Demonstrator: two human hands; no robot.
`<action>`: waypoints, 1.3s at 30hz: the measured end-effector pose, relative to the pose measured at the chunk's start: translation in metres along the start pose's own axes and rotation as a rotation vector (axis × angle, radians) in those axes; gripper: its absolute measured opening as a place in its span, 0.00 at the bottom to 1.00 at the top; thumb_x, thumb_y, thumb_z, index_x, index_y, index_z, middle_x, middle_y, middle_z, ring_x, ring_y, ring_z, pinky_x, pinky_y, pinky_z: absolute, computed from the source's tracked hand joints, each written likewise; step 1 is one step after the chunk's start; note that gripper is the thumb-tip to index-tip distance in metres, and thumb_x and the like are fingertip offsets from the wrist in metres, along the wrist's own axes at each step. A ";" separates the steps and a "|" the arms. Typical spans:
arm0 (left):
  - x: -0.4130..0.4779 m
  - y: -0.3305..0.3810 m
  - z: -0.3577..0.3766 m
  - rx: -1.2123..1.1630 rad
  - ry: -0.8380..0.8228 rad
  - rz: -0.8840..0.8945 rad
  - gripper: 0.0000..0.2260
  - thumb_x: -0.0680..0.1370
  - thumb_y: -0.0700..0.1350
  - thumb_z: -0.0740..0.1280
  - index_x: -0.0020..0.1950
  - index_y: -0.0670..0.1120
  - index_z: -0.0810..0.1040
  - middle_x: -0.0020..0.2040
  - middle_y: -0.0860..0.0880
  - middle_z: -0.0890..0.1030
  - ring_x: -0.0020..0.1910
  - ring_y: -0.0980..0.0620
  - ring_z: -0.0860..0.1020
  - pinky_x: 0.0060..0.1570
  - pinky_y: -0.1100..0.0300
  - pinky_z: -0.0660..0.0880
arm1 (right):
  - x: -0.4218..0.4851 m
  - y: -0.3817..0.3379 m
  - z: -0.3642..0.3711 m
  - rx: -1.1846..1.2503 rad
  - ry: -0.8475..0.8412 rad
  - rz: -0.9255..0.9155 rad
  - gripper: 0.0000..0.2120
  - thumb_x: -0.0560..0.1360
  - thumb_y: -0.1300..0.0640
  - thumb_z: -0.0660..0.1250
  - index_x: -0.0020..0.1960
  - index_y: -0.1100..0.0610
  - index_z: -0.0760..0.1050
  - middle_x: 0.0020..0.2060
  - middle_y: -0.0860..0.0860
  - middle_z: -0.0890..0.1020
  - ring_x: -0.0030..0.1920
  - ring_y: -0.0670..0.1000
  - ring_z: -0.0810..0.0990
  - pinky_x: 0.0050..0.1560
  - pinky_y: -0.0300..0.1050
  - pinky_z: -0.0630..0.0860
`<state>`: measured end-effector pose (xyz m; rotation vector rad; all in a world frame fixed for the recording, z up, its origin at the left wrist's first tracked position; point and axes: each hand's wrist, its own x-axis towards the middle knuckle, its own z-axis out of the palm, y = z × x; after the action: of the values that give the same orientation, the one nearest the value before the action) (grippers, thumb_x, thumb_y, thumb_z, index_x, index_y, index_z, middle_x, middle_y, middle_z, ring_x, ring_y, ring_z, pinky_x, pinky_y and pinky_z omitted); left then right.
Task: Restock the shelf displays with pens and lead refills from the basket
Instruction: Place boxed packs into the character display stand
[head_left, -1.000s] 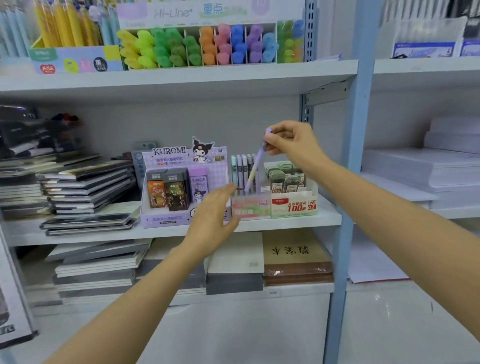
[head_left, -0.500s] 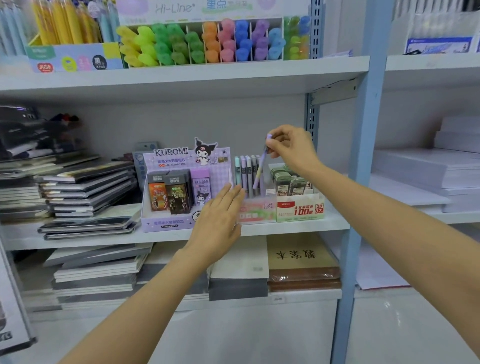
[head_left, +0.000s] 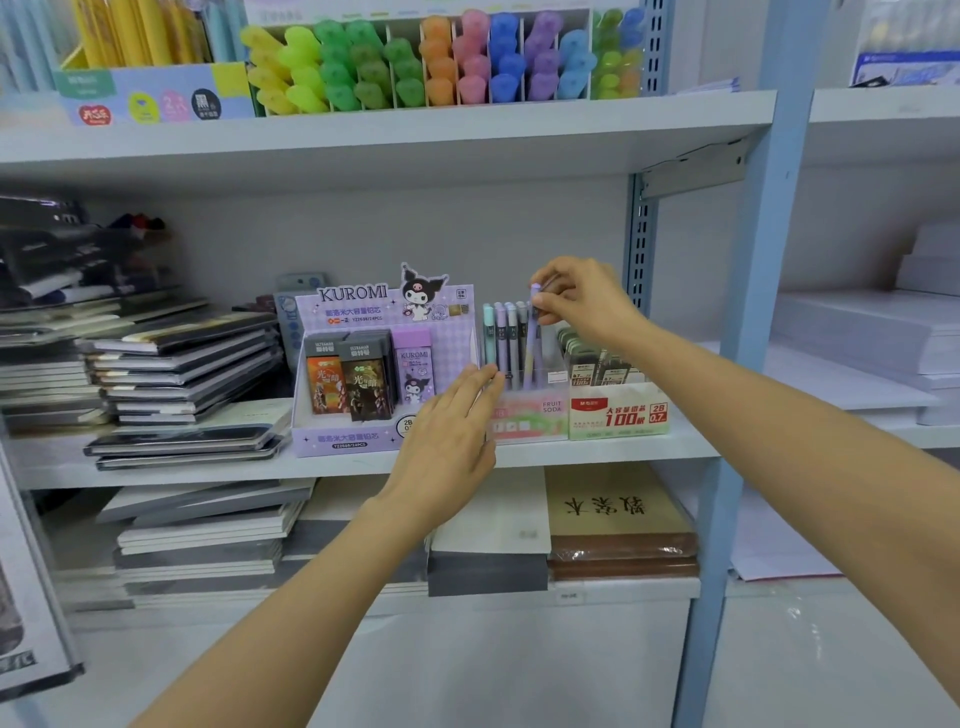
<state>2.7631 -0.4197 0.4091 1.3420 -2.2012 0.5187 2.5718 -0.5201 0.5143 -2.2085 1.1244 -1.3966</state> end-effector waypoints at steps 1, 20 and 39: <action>0.000 0.000 0.000 0.000 0.003 0.000 0.28 0.79 0.42 0.60 0.78 0.45 0.56 0.78 0.48 0.57 0.77 0.49 0.56 0.71 0.54 0.60 | 0.001 -0.002 0.003 -0.008 0.005 -0.008 0.06 0.77 0.64 0.67 0.54 0.60 0.76 0.43 0.60 0.82 0.42 0.54 0.84 0.47 0.45 0.82; 0.000 0.001 0.001 -0.017 0.013 -0.015 0.28 0.79 0.42 0.61 0.78 0.45 0.56 0.77 0.49 0.58 0.75 0.51 0.58 0.70 0.55 0.59 | 0.012 -0.004 0.001 -0.135 -0.043 -0.019 0.04 0.77 0.64 0.67 0.46 0.58 0.72 0.41 0.55 0.82 0.38 0.51 0.85 0.43 0.42 0.82; 0.002 0.001 0.002 0.002 0.025 -0.002 0.29 0.77 0.42 0.63 0.77 0.44 0.58 0.76 0.48 0.59 0.73 0.49 0.61 0.67 0.56 0.61 | 0.014 -0.006 -0.001 -0.261 -0.134 -0.128 0.03 0.78 0.65 0.65 0.48 0.59 0.71 0.43 0.56 0.81 0.39 0.50 0.82 0.45 0.44 0.80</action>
<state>2.7606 -0.4217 0.4090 1.3312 -2.1793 0.5339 2.5769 -0.5261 0.5274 -2.5554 1.1944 -1.1833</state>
